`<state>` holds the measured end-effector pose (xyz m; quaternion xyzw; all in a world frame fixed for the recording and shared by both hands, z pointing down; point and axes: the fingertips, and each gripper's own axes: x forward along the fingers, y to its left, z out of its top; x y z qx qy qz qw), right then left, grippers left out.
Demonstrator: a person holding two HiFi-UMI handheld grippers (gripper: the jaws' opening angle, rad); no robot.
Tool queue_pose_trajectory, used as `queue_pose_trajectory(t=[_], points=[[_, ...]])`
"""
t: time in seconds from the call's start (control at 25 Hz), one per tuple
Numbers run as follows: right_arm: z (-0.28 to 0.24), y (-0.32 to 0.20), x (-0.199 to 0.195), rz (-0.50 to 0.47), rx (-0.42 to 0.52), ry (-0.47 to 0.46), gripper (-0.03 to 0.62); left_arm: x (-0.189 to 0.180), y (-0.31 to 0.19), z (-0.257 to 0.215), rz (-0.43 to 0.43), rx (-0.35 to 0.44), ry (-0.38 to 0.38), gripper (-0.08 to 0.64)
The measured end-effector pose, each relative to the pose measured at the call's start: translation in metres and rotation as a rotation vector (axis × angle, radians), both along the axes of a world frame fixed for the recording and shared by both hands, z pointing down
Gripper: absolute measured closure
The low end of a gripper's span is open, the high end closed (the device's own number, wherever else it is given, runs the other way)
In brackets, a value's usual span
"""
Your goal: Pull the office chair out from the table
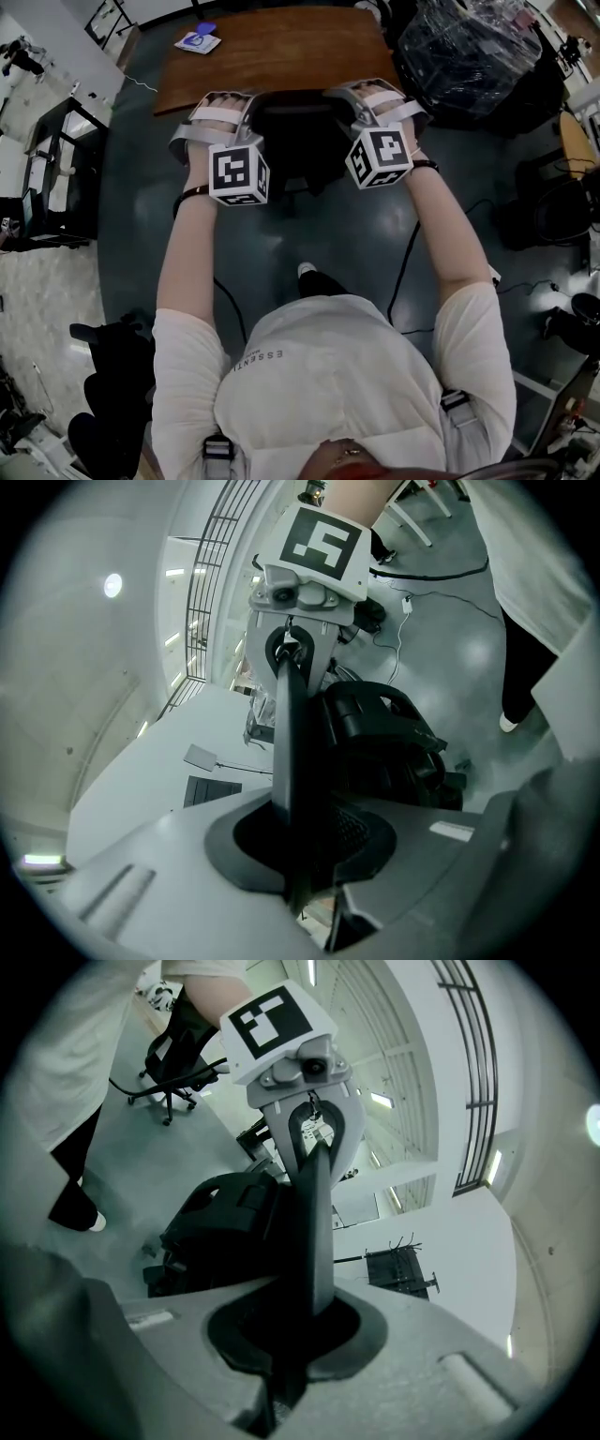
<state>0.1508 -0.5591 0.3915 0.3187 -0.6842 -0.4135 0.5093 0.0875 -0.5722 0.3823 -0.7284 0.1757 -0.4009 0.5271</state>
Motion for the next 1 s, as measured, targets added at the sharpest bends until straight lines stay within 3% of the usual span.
queue_pose_trajectory(t=[1.0], points=[[-0.003, 0.142, -0.027, 0.035, 0.034, -0.024, 0.578, -0.026, 0.140, -0.001, 0.029, -0.028, -0.011, 0.486]])
